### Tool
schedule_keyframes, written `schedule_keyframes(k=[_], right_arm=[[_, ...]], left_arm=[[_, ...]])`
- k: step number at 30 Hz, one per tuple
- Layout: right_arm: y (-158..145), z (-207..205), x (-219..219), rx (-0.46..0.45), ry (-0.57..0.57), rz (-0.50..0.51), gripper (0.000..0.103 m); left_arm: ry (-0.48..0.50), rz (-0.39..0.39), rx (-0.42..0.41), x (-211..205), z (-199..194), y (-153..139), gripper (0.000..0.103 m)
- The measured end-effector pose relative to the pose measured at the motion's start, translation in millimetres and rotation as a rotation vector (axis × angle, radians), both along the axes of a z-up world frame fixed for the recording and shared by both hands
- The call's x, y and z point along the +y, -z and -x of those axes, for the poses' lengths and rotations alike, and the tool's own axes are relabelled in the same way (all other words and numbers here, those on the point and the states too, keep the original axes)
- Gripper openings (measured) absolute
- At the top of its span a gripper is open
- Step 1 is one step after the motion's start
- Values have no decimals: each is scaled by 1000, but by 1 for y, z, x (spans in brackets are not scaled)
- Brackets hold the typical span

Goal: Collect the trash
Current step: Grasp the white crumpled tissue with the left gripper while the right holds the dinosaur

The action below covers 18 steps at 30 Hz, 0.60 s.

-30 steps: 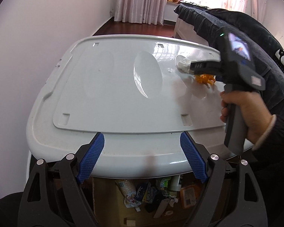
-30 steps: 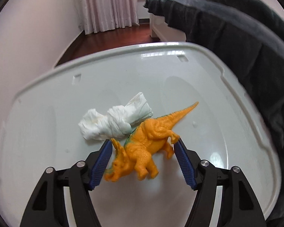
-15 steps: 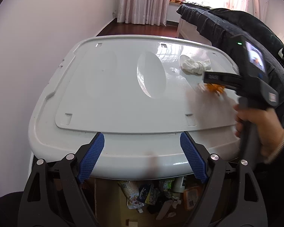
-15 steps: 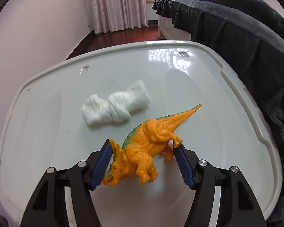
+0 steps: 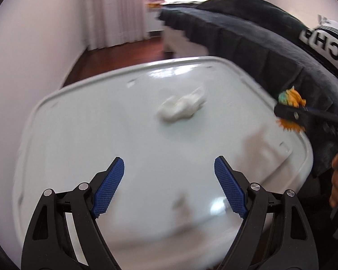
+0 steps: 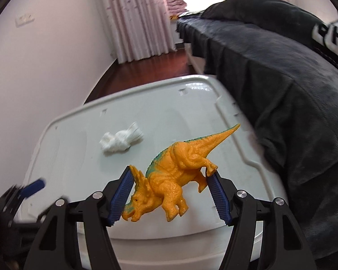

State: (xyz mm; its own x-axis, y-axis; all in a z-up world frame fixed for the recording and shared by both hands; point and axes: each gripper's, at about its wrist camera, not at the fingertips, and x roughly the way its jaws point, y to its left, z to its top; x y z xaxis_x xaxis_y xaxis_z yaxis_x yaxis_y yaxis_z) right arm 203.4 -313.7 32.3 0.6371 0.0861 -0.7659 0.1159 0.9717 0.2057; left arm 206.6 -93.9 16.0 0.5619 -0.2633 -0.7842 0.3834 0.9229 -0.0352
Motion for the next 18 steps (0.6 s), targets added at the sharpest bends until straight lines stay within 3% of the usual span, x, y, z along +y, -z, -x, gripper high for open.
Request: schedule_keyframes(k=[5,8,15,18], right_arm=[[0,-5,-27,-6,49,-91,64],[-6,-3,-36,-30,62,-97,64],[-7,-6,-51,-38,91,-144,64],[-9,-8,-46,-48,79,-140,64]], left_arm=[[165,-51,12,-34,-57,17,80],[244,-54,38,-49,-84,28,80],[265,-41,67,-63,-129,52,80],[273,-85,101,-71,-140,67,60]])
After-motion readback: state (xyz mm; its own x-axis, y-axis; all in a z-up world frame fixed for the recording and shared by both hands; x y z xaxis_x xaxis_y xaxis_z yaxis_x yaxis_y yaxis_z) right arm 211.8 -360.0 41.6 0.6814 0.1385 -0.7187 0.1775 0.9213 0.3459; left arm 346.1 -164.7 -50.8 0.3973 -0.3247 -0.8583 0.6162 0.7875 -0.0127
